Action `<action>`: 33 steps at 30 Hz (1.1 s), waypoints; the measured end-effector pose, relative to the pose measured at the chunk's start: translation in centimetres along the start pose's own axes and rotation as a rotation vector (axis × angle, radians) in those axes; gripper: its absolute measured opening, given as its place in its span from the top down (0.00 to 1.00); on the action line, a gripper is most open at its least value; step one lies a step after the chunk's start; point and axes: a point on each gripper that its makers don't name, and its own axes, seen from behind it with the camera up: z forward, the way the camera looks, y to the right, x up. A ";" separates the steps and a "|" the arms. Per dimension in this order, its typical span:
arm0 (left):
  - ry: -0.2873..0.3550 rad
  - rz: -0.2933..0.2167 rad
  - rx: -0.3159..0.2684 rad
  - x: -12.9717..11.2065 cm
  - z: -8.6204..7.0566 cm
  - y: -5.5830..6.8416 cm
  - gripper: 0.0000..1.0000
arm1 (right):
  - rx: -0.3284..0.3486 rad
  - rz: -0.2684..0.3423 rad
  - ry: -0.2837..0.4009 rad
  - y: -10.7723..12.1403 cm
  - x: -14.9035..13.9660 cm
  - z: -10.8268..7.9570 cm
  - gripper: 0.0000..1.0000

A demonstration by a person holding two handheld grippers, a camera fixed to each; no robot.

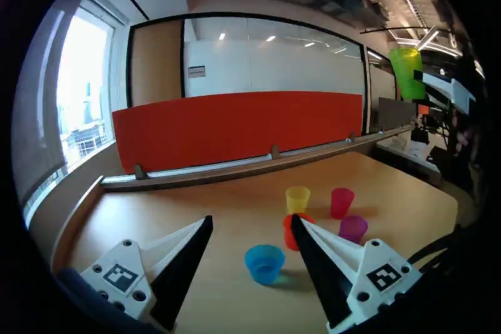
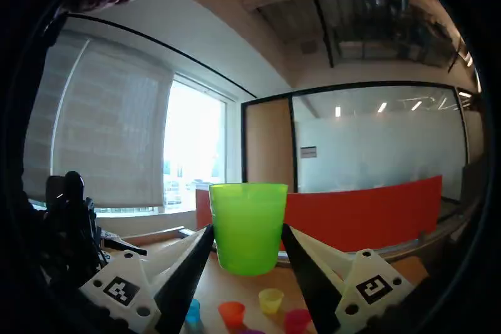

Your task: Pour water

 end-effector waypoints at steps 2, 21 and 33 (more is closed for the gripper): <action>-0.002 -0.002 -0.003 -0.5 0.2 0.2 0.08 | -0.002 0.001 -0.005 0.1 -0.3 -0.1 0.18; -0.073 -0.040 0.009 -8.2 3.1 1.8 0.07 | -0.002 0.008 -0.064 0.1 -3.0 -0.1 0.18; -0.173 -0.036 0.015 -13.0 5.8 2.1 0.07 | 0.001 0.006 -0.097 0.1 -4.5 -0.1 0.18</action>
